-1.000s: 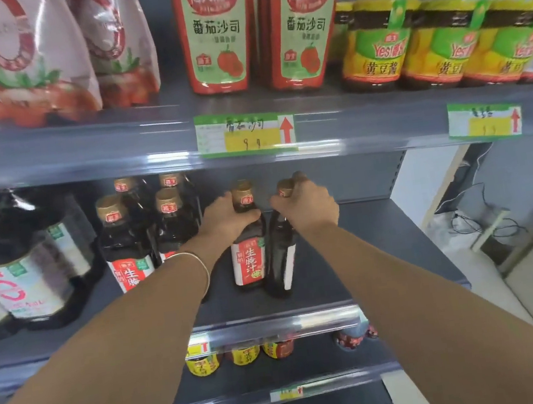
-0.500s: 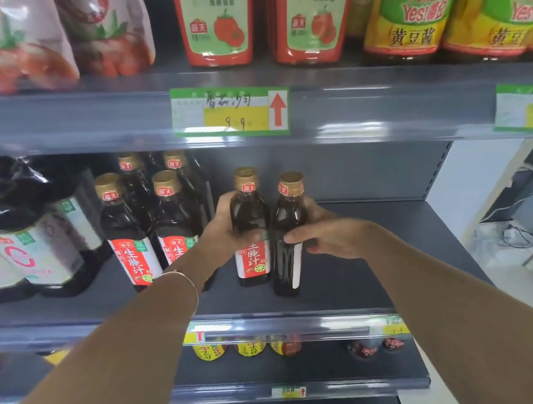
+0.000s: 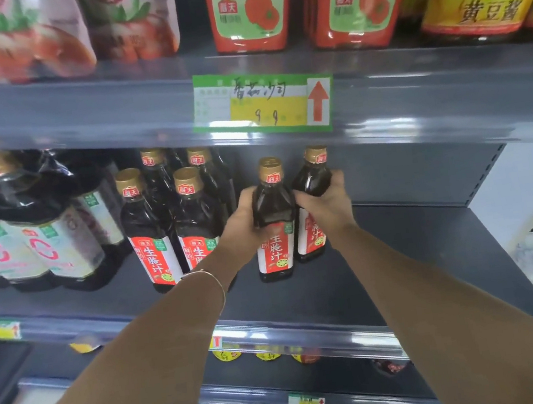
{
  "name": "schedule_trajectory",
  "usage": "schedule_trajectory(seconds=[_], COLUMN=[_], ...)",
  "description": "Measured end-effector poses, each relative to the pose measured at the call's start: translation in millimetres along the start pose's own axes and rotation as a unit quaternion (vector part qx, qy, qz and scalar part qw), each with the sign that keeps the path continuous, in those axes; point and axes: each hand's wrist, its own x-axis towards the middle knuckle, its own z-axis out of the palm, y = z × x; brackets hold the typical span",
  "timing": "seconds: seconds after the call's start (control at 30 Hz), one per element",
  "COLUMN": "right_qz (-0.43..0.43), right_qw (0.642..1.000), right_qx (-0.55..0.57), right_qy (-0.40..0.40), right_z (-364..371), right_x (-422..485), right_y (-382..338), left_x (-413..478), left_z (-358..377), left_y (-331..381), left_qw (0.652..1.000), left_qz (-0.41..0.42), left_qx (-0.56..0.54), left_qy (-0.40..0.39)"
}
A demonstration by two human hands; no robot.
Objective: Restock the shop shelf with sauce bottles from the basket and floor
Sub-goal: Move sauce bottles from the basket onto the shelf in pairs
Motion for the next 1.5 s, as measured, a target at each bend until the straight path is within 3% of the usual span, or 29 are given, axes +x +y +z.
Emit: schedule_trajectory(seconds=[0.23,0.4,0.63,0.77,0.97,1.23,1.5], right_qz=[-0.053,-0.015,-0.009,-0.020,-0.009,0.009,0.004], right_qw=[0.991,0.987,0.994,0.997,0.989,0.988,0.989], right_qx=[0.063,0.031,-0.041,-0.029,-0.042,-0.072,-0.010], right_qy=[-0.110,-0.158,-0.100,-0.072,-0.139,-0.133,-0.146], right_z=[-15,-21,-10,-7,-14,-14,-4], right_x=[3,9,19,20,25,29,36], right_y=[21,40,54,62,77,79,83], left_x=[27,49,80,87,70,78,73], left_z=[11,22,29,29,44,45,46], left_y=[-7,-7,-15,-22,-56,-60,-69], left_qw=[0.993,0.991,0.992,0.991,0.993,0.992,0.993], left_qz=[-0.001,0.030,0.041,0.038,-0.039,-0.022,-0.005], left_qx=[0.046,0.021,-0.007,-0.031,-0.046,-0.070,-0.062], left_qy=[0.108,0.126,0.123,0.123,0.098,0.102,0.100])
